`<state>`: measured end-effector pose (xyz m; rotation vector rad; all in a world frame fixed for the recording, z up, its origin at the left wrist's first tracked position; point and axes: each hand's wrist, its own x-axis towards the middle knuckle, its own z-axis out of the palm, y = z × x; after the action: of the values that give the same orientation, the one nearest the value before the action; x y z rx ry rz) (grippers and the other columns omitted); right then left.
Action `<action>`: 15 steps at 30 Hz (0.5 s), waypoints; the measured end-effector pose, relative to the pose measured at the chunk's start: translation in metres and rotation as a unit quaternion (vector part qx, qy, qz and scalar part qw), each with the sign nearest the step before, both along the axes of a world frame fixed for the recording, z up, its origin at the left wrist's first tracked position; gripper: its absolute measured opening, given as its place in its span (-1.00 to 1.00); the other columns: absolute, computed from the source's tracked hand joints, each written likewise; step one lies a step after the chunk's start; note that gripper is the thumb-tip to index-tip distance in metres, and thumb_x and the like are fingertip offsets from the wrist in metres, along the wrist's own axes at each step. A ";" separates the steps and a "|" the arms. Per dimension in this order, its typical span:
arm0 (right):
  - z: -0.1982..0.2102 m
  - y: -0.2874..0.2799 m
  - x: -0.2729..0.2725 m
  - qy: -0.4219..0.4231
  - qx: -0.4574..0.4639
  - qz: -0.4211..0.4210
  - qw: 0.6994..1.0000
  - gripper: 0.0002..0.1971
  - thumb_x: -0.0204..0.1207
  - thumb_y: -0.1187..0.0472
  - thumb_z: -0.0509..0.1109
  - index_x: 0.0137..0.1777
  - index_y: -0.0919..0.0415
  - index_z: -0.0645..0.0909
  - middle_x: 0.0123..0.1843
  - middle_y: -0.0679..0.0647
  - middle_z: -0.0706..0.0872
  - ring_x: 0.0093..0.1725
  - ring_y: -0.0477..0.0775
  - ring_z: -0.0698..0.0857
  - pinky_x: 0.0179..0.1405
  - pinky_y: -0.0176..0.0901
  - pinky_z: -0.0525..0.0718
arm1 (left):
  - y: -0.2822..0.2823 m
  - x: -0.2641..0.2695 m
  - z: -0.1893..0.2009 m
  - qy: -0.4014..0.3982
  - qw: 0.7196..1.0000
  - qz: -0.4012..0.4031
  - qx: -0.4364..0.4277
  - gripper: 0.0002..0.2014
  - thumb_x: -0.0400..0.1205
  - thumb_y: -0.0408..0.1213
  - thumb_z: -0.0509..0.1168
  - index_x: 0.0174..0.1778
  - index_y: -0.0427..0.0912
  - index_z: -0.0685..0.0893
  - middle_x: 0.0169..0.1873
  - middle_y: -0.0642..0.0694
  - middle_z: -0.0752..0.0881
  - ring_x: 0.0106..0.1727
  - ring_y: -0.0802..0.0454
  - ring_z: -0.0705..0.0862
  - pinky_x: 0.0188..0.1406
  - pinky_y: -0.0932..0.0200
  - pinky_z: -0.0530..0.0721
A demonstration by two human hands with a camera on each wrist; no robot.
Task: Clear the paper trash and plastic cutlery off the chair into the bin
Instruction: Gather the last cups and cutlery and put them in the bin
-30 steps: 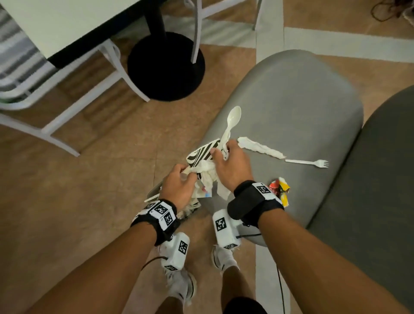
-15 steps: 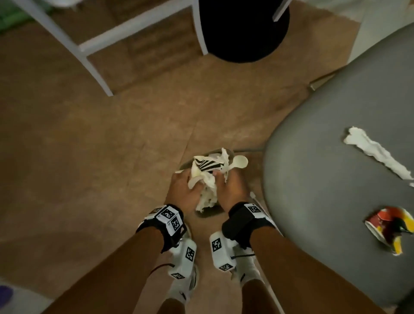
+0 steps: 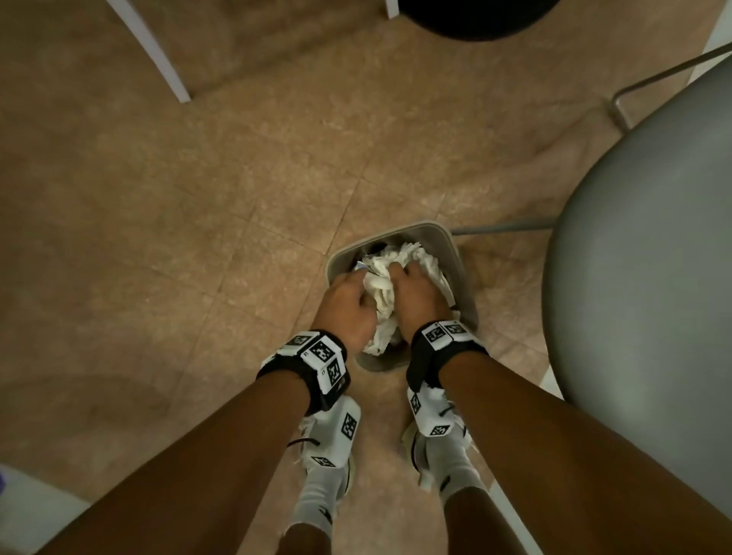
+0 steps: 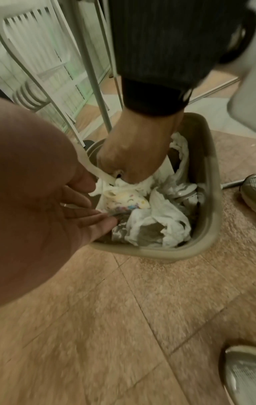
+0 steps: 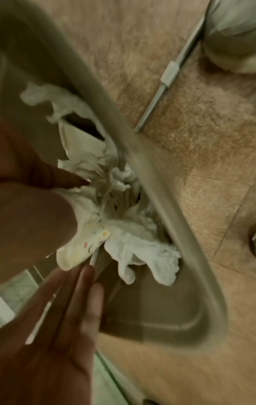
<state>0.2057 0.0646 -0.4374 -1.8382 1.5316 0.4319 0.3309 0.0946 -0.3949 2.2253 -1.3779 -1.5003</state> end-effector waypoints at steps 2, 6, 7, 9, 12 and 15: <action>0.006 -0.004 0.008 0.033 0.027 0.036 0.998 -0.59 0.67 0.26 0.20 0.51 0.18 0.34 0.47 0.29 0.41 0.38 0.39 0.56 0.18 0.23 0.62 | -0.005 0.001 0.007 -0.008 1.000 0.010 -0.006 -0.57 0.73 -0.32 0.13 0.55 -0.18 0.48 0.46 -0.20 0.57 0.43 -0.15 0.57 0.35 0.16 0.48; 0.029 -0.021 0.026 0.093 0.085 0.057 0.990 -0.41 0.61 0.21 0.28 0.62 0.21 0.20 0.59 0.30 0.32 0.56 0.40 0.36 0.42 0.43 0.44 | -0.012 0.007 0.030 -0.021 0.997 0.068 -0.003 -0.62 0.71 -0.29 0.18 0.46 -0.16 0.55 0.31 -0.21 0.69 0.28 -0.18 0.67 0.15 0.19 0.54; 0.035 -0.025 0.028 0.095 0.107 0.057 0.988 -0.31 0.56 0.21 0.35 0.64 0.21 0.16 0.62 0.30 0.29 0.61 0.39 0.29 0.49 0.50 0.32 | -0.013 0.009 0.036 -0.024 0.998 0.062 -0.004 -0.62 0.70 -0.28 0.19 0.45 -0.17 0.56 0.29 -0.22 0.70 0.25 -0.19 0.68 0.16 0.16 0.57; 0.046 -0.030 0.028 0.075 0.129 0.035 0.988 -0.24 0.53 0.22 0.38 0.67 0.18 0.10 0.66 0.27 0.24 0.66 0.34 0.21 0.57 0.56 0.13 | -0.013 0.011 0.046 -0.029 0.999 0.041 -0.007 -0.64 0.69 -0.25 0.20 0.41 -0.18 0.59 0.24 -0.24 0.73 0.19 -0.20 0.70 0.13 0.11 0.60; 0.059 -0.027 0.016 0.041 0.100 0.004 0.994 -0.12 0.49 0.14 0.37 0.73 0.15 -0.05 0.71 0.23 0.16 0.71 0.30 0.10 0.64 0.48 0.02 | -0.015 0.010 0.056 -0.027 0.999 0.037 -0.003 -0.61 0.66 -0.18 0.26 0.42 -0.12 0.59 0.16 -0.19 0.76 0.12 -0.15 0.73 0.11 0.10 0.65; 0.067 -0.021 0.001 0.004 0.085 -0.056 0.995 -0.03 0.48 0.04 0.38 0.75 0.12 -0.16 0.76 0.20 0.02 0.75 0.27 -0.03 0.67 0.28 -0.07 | -0.015 0.006 0.059 -0.015 1.000 0.016 -0.002 -0.67 0.59 -0.07 0.32 0.28 0.01 0.65 0.08 -0.08 0.79 0.08 -0.11 0.75 0.12 0.00 0.70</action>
<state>0.2070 0.0434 -0.3706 -1.6150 1.5443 0.4999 0.3370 0.0796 -0.3358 2.2655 -1.3459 -1.4582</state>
